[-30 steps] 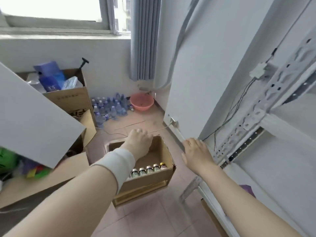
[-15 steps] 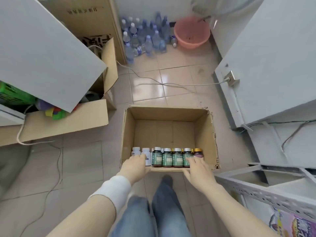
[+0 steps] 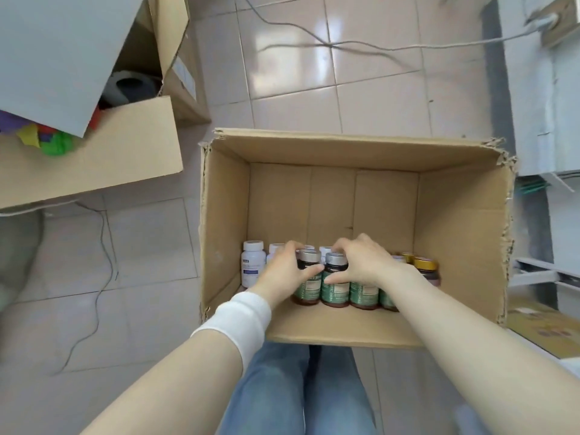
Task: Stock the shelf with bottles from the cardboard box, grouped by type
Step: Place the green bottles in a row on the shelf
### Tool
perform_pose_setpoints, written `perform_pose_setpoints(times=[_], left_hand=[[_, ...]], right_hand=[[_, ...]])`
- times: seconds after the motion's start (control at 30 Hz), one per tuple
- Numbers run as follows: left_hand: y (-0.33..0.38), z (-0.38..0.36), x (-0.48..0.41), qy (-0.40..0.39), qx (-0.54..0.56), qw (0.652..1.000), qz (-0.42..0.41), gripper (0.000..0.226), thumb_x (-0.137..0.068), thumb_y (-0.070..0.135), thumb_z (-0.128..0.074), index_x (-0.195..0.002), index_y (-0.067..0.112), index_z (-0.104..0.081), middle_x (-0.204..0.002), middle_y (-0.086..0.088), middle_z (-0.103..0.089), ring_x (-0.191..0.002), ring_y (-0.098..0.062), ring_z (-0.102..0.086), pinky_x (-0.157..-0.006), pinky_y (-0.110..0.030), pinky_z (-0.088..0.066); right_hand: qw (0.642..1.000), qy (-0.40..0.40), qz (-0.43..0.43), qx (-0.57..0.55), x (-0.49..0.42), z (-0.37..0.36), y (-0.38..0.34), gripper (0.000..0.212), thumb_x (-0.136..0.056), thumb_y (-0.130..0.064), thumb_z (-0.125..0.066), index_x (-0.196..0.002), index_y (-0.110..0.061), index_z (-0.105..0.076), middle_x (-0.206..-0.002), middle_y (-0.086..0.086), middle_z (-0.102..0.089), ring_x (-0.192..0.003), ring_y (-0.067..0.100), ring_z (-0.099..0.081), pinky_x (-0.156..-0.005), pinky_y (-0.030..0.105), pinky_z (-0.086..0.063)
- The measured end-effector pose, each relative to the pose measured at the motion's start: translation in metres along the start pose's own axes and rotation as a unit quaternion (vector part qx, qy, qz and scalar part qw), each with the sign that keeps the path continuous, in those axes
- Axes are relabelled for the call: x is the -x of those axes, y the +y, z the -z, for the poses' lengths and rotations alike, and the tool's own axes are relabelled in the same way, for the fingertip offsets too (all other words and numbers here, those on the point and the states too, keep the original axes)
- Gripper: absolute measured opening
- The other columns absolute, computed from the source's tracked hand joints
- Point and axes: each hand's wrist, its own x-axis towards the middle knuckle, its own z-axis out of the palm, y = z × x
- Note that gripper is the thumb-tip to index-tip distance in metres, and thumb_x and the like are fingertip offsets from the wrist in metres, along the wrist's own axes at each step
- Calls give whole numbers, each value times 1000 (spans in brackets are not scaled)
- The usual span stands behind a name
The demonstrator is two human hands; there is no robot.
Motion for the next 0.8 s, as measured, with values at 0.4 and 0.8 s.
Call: perform_pose_setpoints(times=[0.4, 0.8], left_hand=[[8, 39, 28, 31, 246, 969, -13, 26, -88, 29, -61, -111, 22, -52, -99, 12, -58, -96, -5, -56, -69, -10, -46], [135, 67, 195, 29, 364, 918, -157, 18, -96, 37, -45, -100, 24, -56, -82, -2, -73, -71, -14, -69, -57, -25, -55]], right_hand=[[944, 114, 33, -308, 43, 11, 11, 49, -60, -42, -81, -98, -47, -51, -108, -4, -50, -110, 13, -42, -86, 29, -36], [664, 282, 99, -685, 249, 38, -15, 43, -75, -9, -71, -110, -28, -54, -99, 0, -60, -97, 20, -57, -88, 41, -47]])
